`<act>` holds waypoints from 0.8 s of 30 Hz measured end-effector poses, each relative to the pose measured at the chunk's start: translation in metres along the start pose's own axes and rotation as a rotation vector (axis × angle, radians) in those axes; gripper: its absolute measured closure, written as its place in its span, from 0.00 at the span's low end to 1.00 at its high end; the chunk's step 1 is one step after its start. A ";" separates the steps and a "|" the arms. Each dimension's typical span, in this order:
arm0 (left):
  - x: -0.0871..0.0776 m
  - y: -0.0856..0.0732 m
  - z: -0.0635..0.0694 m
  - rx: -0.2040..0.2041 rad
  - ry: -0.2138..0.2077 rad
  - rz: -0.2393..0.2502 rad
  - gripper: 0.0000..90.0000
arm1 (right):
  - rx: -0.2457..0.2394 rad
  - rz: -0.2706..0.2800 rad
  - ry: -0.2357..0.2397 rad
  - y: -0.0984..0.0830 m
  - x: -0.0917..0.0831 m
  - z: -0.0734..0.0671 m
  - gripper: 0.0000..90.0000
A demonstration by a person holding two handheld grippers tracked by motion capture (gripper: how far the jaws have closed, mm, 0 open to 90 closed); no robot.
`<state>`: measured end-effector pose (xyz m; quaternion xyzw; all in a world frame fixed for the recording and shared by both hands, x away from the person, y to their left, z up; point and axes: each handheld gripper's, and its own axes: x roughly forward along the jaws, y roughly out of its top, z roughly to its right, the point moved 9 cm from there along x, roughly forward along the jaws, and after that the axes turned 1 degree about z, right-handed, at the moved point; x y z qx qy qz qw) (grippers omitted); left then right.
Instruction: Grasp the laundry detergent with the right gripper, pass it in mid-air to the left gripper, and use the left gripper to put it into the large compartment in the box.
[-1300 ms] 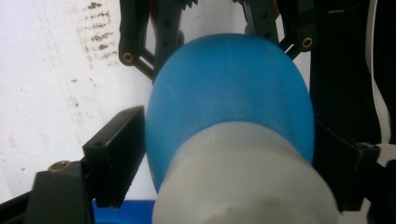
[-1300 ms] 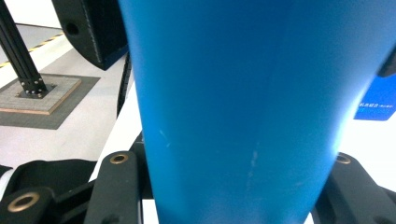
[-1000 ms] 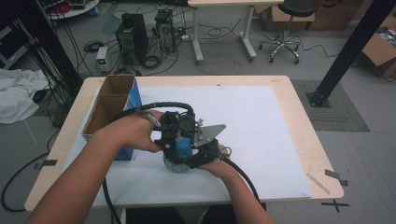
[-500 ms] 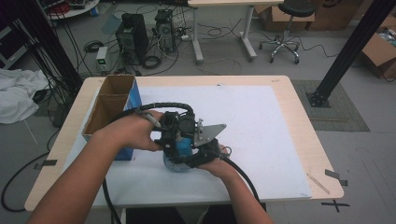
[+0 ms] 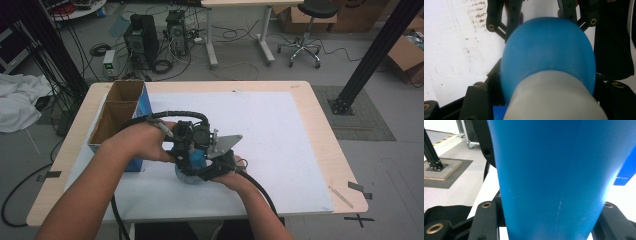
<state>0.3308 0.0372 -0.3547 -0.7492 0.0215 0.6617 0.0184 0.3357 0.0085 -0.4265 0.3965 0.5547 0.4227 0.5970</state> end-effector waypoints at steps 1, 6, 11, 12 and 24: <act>0.000 0.000 0.000 0.003 -0.002 -0.003 0.43 | 0.000 -0.002 -0.004 0.000 0.000 0.000 0.49; -0.001 0.000 -0.003 -0.033 -0.029 -0.016 0.43 | -0.006 0.004 -0.030 0.002 -0.007 0.003 0.32; -0.001 0.001 -0.006 -0.037 -0.034 -0.025 0.43 | -0.003 -0.023 -0.037 0.002 -0.013 0.005 0.27; -0.002 0.001 -0.007 -0.042 -0.039 -0.025 0.43 | 0.001 -0.039 -0.040 0.001 -0.017 0.005 0.23; -0.020 -0.006 -0.017 -0.111 -0.049 -0.039 0.42 | 0.040 -0.178 -0.062 -0.004 -0.054 0.015 0.02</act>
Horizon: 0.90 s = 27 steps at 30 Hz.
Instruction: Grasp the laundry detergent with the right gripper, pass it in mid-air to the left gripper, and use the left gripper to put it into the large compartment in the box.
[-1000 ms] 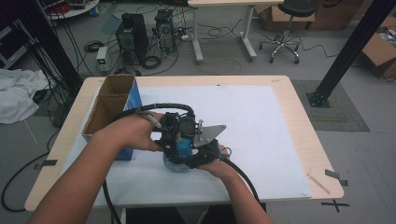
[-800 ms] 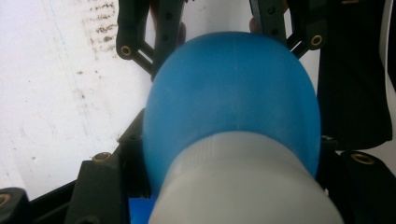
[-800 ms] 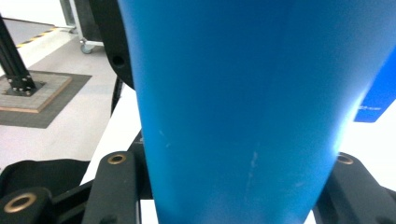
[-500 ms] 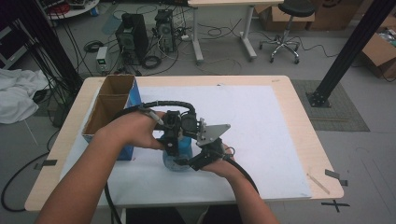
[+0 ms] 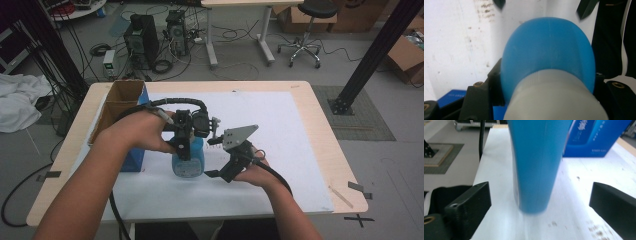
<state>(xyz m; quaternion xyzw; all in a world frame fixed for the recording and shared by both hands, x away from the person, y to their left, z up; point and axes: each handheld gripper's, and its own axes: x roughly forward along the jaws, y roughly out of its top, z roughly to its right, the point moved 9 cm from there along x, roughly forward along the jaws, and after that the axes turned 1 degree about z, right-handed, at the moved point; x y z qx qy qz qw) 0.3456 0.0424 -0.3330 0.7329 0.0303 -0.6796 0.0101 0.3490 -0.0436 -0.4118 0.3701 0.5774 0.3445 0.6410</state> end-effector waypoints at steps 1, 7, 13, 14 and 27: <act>-0.002 -0.001 -0.002 -0.007 0.001 -0.002 0.42 | 0.001 -0.014 -0.004 0.000 -0.004 0.001 0.01; -0.016 -0.010 -0.012 -0.066 -0.002 0.005 0.42 | -0.011 -0.109 -0.014 -0.002 -0.026 0.007 0.00; -0.035 -0.024 -0.025 -0.167 -0.027 -0.021 0.42 | -0.025 -0.234 0.010 -0.008 -0.039 0.013 0.00; -0.035 -0.024 -0.025 -0.167 -0.027 -0.021 0.42 | -0.025 -0.234 0.010 -0.008 -0.039 0.013 0.00; -0.098 -0.068 -0.049 -0.590 -0.025 -0.003 0.42 | -0.084 -0.550 0.055 -0.030 -0.066 0.017 0.00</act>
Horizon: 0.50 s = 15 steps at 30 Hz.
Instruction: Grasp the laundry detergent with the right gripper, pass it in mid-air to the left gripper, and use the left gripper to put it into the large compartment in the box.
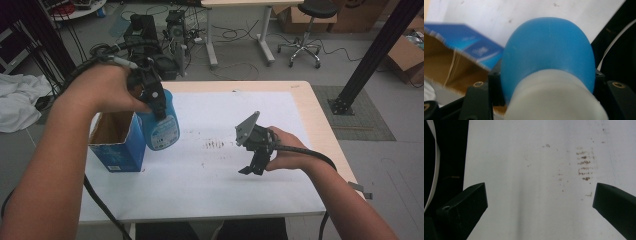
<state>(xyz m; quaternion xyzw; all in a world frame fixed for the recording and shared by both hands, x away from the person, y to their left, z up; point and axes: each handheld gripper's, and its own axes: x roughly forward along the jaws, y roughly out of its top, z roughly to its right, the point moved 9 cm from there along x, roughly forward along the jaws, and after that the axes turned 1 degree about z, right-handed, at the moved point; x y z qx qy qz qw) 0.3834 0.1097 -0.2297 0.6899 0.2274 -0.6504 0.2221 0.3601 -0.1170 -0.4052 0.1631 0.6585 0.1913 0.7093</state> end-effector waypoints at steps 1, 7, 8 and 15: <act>-0.005 -0.003 -0.004 -0.034 0.000 0.000 0.42 | -0.004 -0.014 0.003 -0.001 -0.002 0.000 0.00; -0.025 -0.024 -0.027 -0.247 -0.029 0.005 0.42 | -0.019 -0.099 0.019 -0.014 -0.010 -0.001 0.00; -0.027 -0.028 -0.030 -0.271 -0.028 -0.005 0.42 | -0.017 -0.105 0.021 -0.016 -0.011 0.000 0.00; -0.035 -0.045 -0.046 -0.451 -0.009 -0.045 0.42 | -0.011 -0.136 0.016 -0.028 -0.014 0.005 0.00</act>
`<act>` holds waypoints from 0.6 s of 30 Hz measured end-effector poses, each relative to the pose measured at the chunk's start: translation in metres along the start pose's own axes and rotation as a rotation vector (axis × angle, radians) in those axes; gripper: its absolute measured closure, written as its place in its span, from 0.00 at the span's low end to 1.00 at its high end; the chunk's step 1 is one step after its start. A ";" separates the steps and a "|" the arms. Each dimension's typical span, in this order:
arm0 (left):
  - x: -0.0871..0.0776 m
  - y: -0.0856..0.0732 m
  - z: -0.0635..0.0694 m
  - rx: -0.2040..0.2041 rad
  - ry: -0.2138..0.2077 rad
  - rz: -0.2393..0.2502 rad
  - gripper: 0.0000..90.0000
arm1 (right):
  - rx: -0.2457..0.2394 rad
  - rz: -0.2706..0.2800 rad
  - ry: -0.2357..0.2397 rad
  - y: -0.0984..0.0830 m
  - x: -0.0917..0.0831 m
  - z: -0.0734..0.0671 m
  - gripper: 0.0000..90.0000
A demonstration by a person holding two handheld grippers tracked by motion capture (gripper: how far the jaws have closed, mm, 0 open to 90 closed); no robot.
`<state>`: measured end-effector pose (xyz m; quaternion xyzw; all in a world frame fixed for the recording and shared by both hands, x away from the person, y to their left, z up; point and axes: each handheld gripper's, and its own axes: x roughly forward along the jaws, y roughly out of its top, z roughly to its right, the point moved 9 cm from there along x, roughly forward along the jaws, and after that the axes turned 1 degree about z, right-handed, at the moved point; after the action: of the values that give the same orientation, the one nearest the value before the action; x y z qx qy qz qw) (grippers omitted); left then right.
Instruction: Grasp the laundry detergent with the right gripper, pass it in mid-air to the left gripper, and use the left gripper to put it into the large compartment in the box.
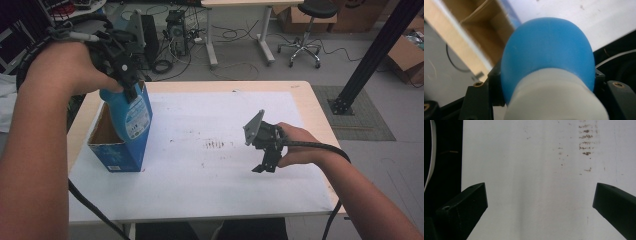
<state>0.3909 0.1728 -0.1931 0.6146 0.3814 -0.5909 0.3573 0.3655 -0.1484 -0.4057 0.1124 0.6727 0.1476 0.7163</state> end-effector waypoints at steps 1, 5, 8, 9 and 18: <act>-0.002 -0.001 -0.003 -0.027 0.002 0.003 0.42 | -0.002 -0.003 0.001 -0.002 -0.001 0.001 0.00; -0.013 -0.003 -0.018 -0.174 -0.011 0.024 0.42 | -0.008 -0.014 0.000 -0.004 -0.001 0.001 0.00; -0.015 -0.003 -0.022 -0.218 -0.017 0.028 0.42 | -0.009 -0.018 -0.002 -0.006 -0.001 0.002 0.00; -0.017 -0.003 -0.026 -0.261 -0.021 0.031 0.42 | -0.005 -0.020 -0.001 -0.008 -0.001 0.004 0.00; -0.015 -0.002 -0.047 -0.371 0.001 0.023 0.42 | -0.004 -0.048 -0.006 -0.014 -0.005 0.006 0.00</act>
<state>0.4105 0.2148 -0.1758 0.5427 0.4771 -0.5060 0.4709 0.3722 -0.1629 -0.4058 0.0955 0.6729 0.1313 0.7217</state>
